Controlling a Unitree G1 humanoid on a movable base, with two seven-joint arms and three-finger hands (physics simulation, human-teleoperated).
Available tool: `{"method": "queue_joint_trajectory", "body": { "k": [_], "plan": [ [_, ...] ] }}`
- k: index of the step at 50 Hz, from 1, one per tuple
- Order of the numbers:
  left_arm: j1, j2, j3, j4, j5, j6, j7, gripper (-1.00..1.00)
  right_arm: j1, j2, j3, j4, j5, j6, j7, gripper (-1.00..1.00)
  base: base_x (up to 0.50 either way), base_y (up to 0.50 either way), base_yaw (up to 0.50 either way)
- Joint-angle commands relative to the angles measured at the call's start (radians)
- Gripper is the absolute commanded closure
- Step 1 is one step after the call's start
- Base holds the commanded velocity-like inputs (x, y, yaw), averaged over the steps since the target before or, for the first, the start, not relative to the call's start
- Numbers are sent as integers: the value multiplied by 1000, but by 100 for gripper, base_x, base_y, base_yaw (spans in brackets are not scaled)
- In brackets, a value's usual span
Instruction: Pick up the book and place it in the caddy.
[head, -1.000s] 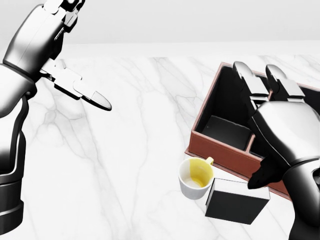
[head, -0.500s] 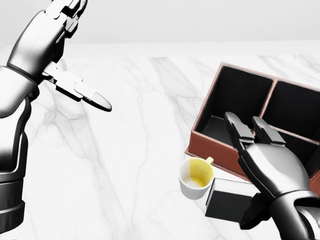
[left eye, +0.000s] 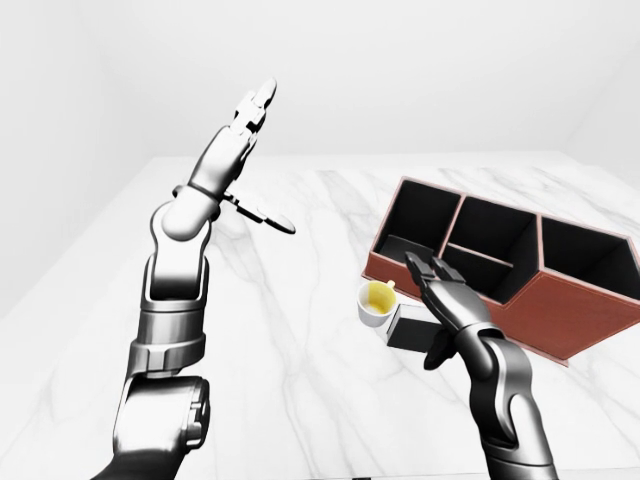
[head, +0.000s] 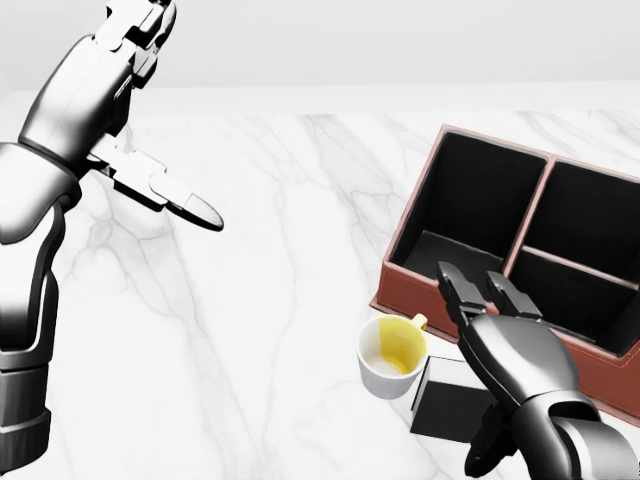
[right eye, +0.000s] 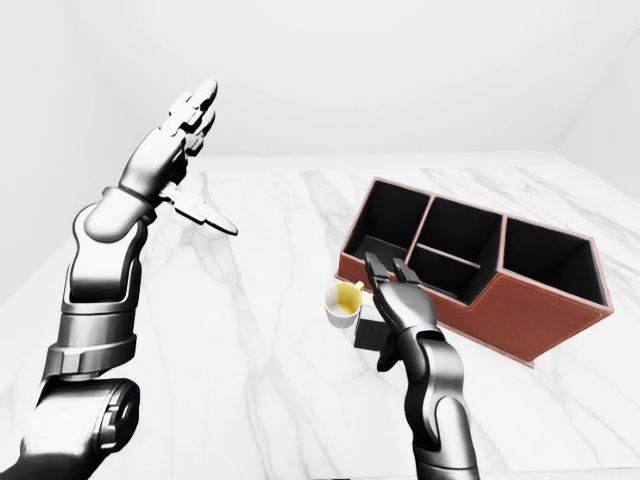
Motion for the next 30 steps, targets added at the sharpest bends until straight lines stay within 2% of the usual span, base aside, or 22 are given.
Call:
{"method": "queue_joint_trajectory", "body": {
  "k": [1,16,30],
  "plan": [
    [10,-2,1,-7,1,0,0,-100,1,-5,6,35,-21,0,-70,-100,0,0,0],
    [13,-2,1,-9,2,0,1,-100,27,-3,9,61,-33,0,-114,-100,0,0,0],
    [25,-3,1,-26,5,0,-1,-100,70,-4,18,158,-35,0,-245,-100,0,0,0]
  ]
}}
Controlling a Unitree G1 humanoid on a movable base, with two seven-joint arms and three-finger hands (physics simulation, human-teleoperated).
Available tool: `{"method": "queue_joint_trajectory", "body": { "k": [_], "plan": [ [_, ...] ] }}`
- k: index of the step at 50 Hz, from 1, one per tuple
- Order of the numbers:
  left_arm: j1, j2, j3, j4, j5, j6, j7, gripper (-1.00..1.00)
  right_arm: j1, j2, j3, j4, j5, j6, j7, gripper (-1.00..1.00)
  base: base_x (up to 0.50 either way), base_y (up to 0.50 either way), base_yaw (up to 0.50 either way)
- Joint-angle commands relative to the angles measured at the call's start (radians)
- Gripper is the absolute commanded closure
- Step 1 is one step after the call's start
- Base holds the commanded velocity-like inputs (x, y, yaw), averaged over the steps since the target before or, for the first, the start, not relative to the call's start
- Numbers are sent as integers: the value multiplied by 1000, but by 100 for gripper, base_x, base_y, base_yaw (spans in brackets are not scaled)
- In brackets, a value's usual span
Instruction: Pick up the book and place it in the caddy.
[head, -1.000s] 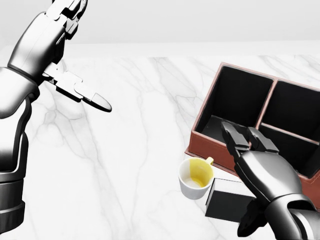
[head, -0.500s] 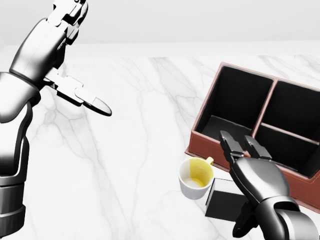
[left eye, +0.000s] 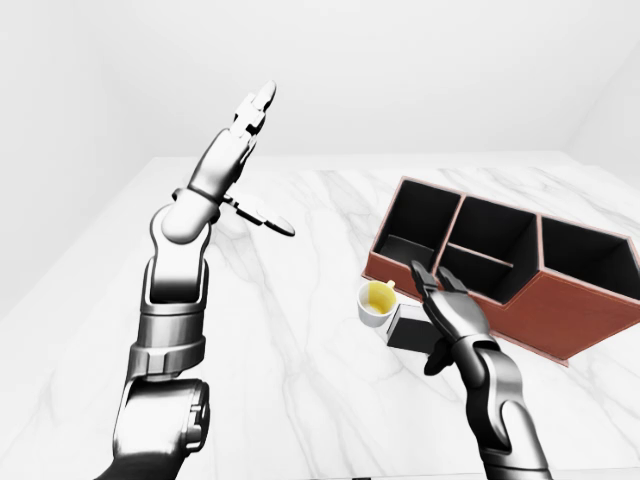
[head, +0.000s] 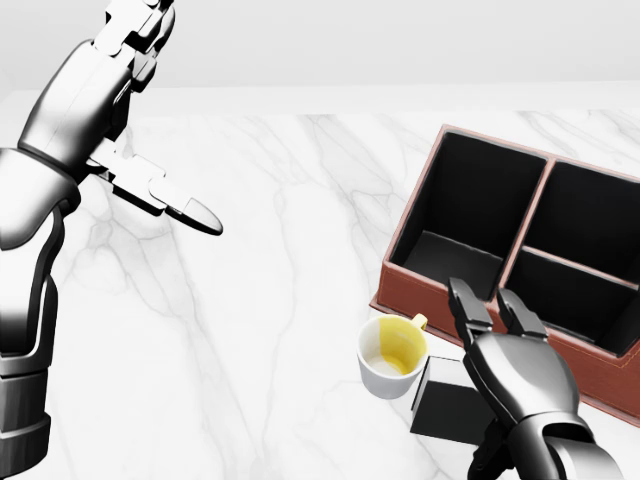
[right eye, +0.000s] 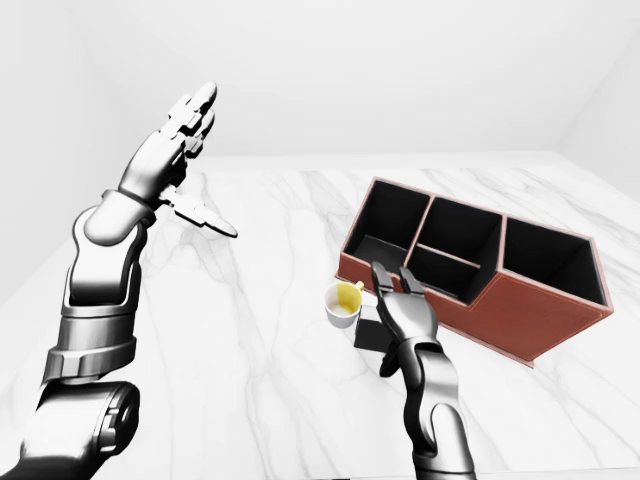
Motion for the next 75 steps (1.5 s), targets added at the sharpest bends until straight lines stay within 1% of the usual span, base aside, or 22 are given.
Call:
{"method": "queue_joint_trajectory", "body": {
  "k": [1,8,29,49,62,65,66,75],
  "plan": [
    [9,-1,-1,-11,2,0,-1,-100,32,-2,9,67,-11,0,-97,-100,0,0,0],
    [13,-3,0,-10,3,0,-1,-100,33,-5,10,106,-8,0,-132,-100,0,0,0],
    [23,-3,1,-24,4,0,0,-100,54,-10,9,136,7,0,-157,-100,0,0,0],
    [24,-1,3,-20,1,0,-1,-100,24,-19,20,224,17,0,-194,-100,0,0,0],
    [34,-2,2,-40,2,0,-3,-100,29,-30,25,258,10,0,-220,-100,0,0,0],
    [36,-3,2,-46,4,0,-4,-100,40,-33,24,258,4,0,-239,9,0,0,0],
    [36,-3,2,-46,4,0,-4,-100,39,-30,21,256,5,0,-254,100,0,0,0],
    [36,-4,2,-38,5,0,-2,-100,40,-33,17,255,2,0,-260,100,0,0,0]
  ]
}}
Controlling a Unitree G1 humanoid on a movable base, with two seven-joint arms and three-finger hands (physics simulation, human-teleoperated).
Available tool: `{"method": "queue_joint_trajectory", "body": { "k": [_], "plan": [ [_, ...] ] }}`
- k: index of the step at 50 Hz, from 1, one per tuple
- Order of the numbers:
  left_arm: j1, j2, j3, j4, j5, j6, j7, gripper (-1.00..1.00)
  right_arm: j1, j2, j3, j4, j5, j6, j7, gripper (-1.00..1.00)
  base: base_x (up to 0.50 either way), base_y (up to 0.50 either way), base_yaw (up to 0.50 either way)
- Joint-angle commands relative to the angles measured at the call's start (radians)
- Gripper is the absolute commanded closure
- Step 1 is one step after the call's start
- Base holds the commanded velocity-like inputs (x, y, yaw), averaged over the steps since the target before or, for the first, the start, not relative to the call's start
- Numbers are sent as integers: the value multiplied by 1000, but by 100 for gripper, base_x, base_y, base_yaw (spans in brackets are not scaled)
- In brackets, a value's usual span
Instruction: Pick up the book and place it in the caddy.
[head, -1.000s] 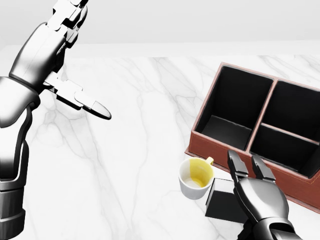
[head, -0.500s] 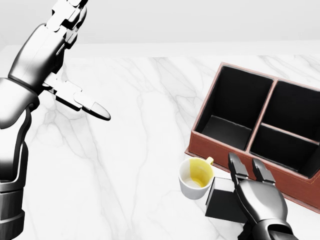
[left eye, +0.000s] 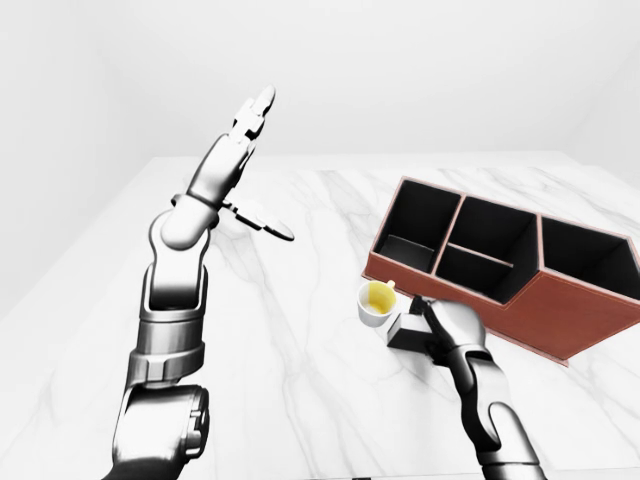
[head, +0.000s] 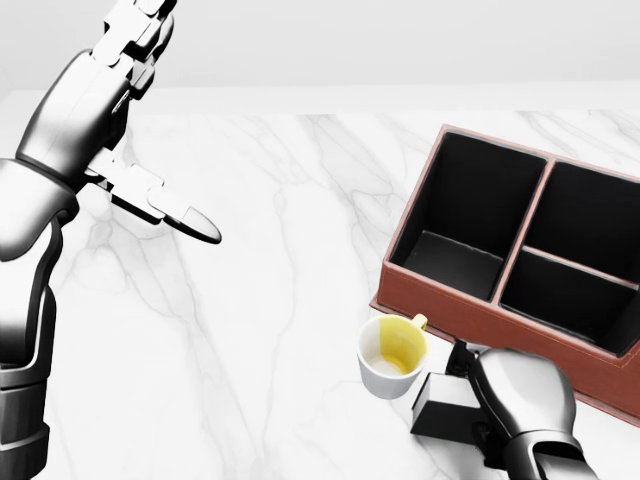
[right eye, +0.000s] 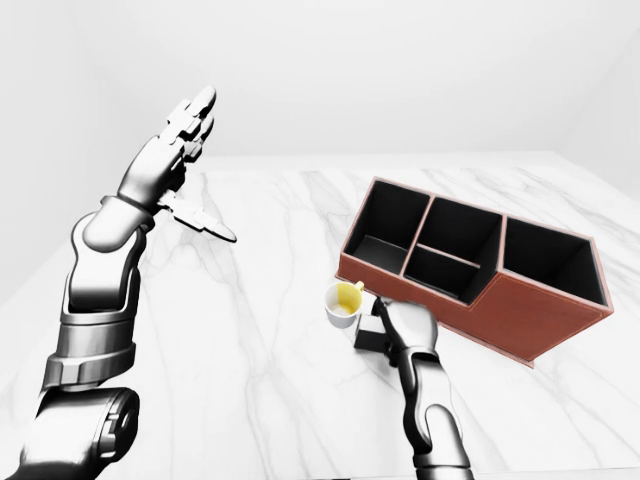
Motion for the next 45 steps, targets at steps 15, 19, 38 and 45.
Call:
{"method": "queue_joint_trajectory", "body": {
  "k": [15,19,38,45],
  "plan": [
    [1,-2,0,12,1,0,4,-100,28,-7,-36,-18,26,0,69,100,0,0,0],
    [1,-1,1,11,1,0,6,-100,21,-10,-59,-74,26,0,120,100,0,0,0],
    [-16,11,7,63,-11,0,16,-100,10,19,-143,-489,-90,0,460,100,0,0,0],
    [-16,17,13,71,-19,0,18,-100,-14,30,-168,-586,-133,0,538,100,0,0,0]
  ]
}}
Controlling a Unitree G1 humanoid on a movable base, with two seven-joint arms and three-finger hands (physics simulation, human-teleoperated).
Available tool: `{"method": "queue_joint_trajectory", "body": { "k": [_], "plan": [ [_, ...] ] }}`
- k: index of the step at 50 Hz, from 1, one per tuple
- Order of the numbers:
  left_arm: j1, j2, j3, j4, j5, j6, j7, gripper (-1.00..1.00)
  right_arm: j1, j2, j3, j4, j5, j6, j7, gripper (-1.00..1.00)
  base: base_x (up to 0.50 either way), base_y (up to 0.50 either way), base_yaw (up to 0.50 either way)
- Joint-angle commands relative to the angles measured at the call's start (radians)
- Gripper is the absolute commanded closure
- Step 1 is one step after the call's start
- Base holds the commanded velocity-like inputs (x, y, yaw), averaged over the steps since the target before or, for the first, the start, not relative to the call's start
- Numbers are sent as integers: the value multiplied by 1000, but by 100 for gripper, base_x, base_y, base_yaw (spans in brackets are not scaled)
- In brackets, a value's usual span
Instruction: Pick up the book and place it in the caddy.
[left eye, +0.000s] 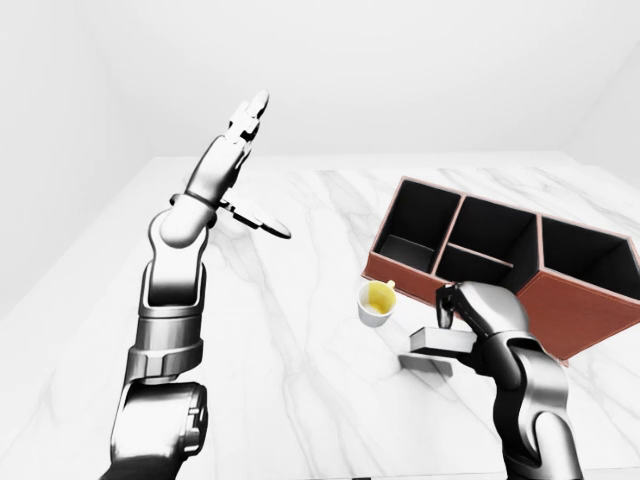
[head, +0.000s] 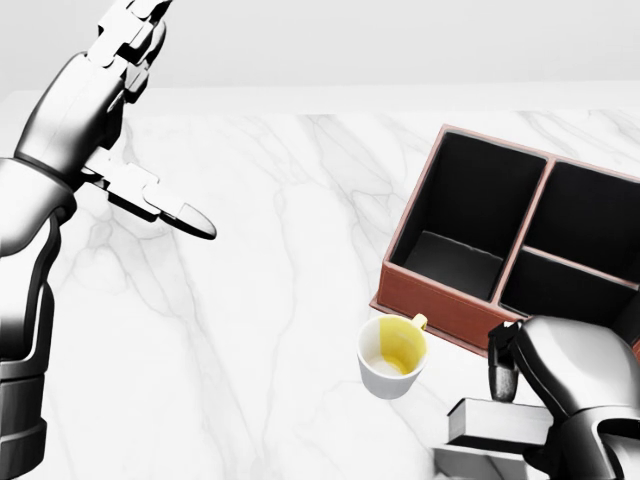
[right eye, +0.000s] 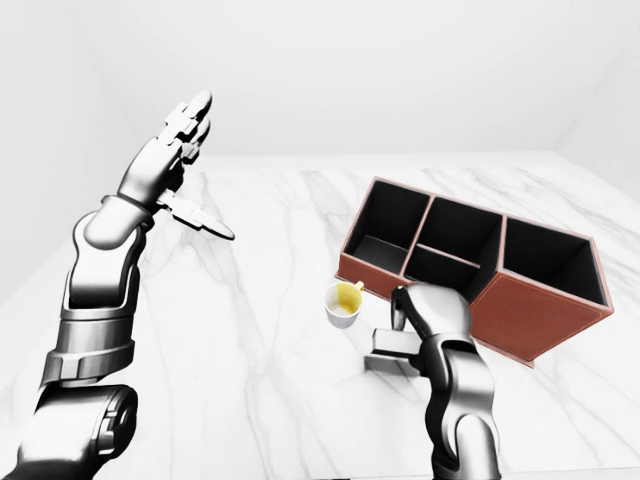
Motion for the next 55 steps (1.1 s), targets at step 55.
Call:
{"method": "queue_joint_trajectory", "body": {
  "k": [55],
  "plan": [
    [13,14,13,17,-24,0,10,-100,-681,-176,-43,100,-234,0,128,100,0,0,0]
  ]
}}
